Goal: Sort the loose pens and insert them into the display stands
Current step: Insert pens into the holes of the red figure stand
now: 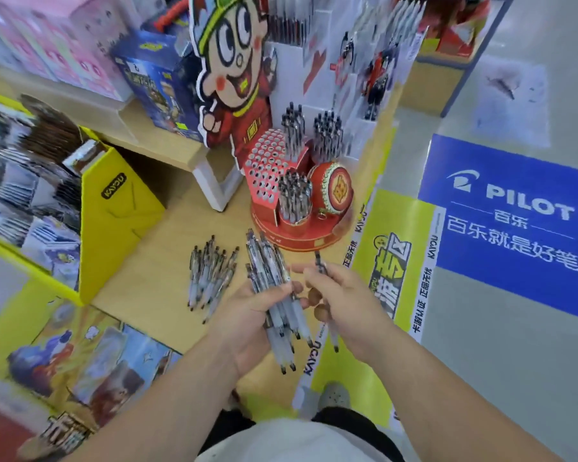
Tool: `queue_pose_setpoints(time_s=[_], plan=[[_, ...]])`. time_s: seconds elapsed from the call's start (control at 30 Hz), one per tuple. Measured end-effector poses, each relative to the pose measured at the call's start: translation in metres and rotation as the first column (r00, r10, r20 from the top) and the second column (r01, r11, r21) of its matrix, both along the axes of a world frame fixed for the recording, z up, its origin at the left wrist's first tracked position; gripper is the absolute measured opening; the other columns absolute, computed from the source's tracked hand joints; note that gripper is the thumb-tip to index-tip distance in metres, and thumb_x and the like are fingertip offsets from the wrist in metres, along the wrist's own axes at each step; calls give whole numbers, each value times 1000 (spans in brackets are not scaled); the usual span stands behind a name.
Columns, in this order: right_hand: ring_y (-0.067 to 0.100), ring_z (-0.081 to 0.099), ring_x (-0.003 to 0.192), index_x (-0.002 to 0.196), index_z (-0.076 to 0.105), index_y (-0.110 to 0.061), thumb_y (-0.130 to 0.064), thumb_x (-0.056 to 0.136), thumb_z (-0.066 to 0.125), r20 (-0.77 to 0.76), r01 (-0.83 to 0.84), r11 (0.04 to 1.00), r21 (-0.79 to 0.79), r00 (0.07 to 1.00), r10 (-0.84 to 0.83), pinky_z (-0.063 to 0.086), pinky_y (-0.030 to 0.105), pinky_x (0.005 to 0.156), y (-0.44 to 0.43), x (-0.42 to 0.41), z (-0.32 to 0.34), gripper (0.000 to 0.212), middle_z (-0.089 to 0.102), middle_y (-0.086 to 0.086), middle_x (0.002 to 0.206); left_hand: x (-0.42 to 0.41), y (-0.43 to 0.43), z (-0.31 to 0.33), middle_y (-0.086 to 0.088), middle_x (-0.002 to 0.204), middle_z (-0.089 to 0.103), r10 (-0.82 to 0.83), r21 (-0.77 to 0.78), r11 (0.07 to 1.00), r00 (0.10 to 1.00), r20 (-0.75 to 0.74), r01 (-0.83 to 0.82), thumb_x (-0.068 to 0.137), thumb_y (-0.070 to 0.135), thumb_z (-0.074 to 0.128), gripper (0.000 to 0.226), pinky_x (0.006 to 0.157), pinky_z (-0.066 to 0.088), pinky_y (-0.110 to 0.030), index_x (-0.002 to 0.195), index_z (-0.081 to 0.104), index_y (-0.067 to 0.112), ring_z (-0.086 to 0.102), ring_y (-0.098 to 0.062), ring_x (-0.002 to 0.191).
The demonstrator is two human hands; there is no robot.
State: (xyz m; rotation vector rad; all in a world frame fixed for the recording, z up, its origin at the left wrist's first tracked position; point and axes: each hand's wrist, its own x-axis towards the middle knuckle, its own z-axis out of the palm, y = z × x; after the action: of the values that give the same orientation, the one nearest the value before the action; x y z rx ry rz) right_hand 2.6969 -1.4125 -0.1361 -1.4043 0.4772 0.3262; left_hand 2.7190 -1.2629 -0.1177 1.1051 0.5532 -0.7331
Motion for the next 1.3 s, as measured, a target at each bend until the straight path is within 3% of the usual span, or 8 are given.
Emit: queue_pose_setpoints(time_s=[0.13,0.33,0.5,0.6,0.7,1.0,1.2,1.3], plan=[[14,46,63,109,74,-15,-28,107,40,-13,82,977,195,997,-81,31,28,53,-19,-6,9,36,51,1,77,-17,-2,18,-14,91,73,65,-10,998,997,37,-65,77,16,75,76,58,57,-35,142,43,-9,73,-24,76],[15,57,68,103,74,-16,-25,108,42,71,96,991,96,992,-103,47,31,62,-29,-9,22,33,56,-1,76,-20,11,29,-14,80,71,77,-19,997,991,108,-75,85,18,67,16,70,46,-40,88,74,4,70,-21,70],[17,65,75,107,72,-17,-20,105,50,84,165,986,-20,983,-163,53,44,86,-42,-28,26,22,66,-3,77,-19,17,23,-9,78,74,135,-103,987,988,79,-127,96,12,58,36,75,47,-38,69,81,9,72,-16,67],[21,68,80,110,71,-22,-15,103,54,113,217,975,-39,971,-211,56,40,85,-54,-36,28,20,69,0,77,-17,16,19,-9,83,75,143,-125,983,989,46,-136,96,11,60,32,75,52,-38,72,82,8,73,-18,71],[22,68,88,94,75,-29,-12,101,57,158,236,968,-81,962,-221,55,40,89,-69,-37,31,26,72,3,84,-15,6,21,-12,84,74,156,-111,982,988,14,-153,93,11,62,24,75,53,-39,79,80,3,74,-18,71],[17,67,94,106,66,-21,-15,100,58,220,178,978,-109,964,-150,47,34,80,-163,27,23,11,77,1,98,23,-73,31,-13,84,75,285,-33,959,957,53,-283,82,16,68,23,78,50,-40,97,75,1,74,-18,71],[23,67,90,101,67,-13,-10,98,59,215,45,998,-53,976,-32,49,34,75,-267,90,31,9,75,7,96,58,-181,49,-14,81,73,426,-8,905,904,45,-426,78,13,69,29,56,57,-32,102,74,-3,72,-18,64],[21,67,86,99,69,-13,-10,96,62,211,-2,999,-49,977,12,51,37,79,-309,120,36,8,73,2,86,73,-218,59,-14,80,74,513,15,857,857,45,-514,88,7,66,14,56,58,-33,95,74,-3,73,-19,64]])
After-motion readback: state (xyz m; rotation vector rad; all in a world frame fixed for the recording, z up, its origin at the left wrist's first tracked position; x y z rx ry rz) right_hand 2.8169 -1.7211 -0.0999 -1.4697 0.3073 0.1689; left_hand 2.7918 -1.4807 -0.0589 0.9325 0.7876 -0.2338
